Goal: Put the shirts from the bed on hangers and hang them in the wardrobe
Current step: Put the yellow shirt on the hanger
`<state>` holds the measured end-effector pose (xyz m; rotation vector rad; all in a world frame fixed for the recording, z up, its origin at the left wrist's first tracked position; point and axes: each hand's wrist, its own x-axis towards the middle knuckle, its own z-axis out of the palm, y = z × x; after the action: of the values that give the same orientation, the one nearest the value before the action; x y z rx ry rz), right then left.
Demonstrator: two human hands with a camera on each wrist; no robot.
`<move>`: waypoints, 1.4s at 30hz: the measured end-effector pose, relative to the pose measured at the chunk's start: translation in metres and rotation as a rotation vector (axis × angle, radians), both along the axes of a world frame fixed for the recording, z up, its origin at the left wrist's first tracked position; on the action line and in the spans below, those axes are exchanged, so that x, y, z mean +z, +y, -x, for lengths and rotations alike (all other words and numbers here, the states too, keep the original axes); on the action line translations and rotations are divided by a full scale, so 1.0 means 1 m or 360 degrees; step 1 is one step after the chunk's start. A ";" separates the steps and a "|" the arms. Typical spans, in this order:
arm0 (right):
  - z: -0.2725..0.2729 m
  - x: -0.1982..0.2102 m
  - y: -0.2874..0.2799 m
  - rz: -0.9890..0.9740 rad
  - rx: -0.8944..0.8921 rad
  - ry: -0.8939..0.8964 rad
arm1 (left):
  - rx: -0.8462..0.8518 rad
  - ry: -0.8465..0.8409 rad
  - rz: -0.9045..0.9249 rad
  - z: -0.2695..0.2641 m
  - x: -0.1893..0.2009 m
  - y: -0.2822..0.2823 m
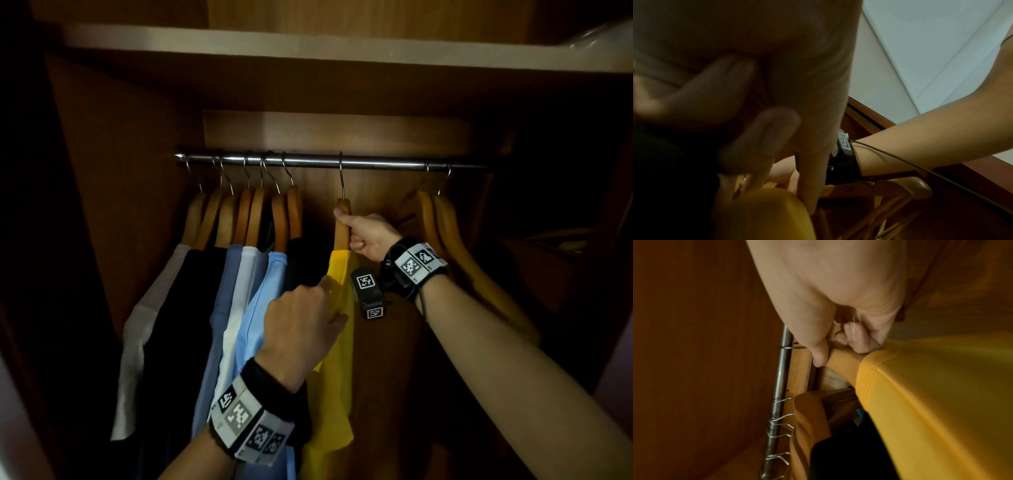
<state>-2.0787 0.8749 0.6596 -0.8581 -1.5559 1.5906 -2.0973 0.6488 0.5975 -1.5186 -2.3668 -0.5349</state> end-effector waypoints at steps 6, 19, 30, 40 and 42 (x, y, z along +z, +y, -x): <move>0.015 -0.004 0.001 -0.0013 0.0207 0.0006 | 0.0036 -0.0068 -0.0066 -0.004 -0.009 -0.003; 0.038 -0.011 -0.001 -0.0265 0.0260 -0.0146 | 0.0028 0.0038 -0.0254 0.002 -0.022 -0.004; 0.022 -0.018 -0.018 -0.0786 0.0220 -0.0433 | 0.0138 0.0121 -0.0137 -0.008 -0.011 0.002; -0.070 -0.003 -0.044 -0.1244 0.0019 -0.0847 | 0.0025 0.0093 -0.0198 -0.037 -0.021 0.001; -0.094 0.006 -0.050 -0.1257 -0.0072 -0.0868 | -0.0131 0.0107 -0.0316 -0.048 -0.020 0.004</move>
<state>-1.9846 0.8253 0.6652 -0.8771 -2.2798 0.5903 -2.0490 0.6526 0.5774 -1.5237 -2.1381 -0.7040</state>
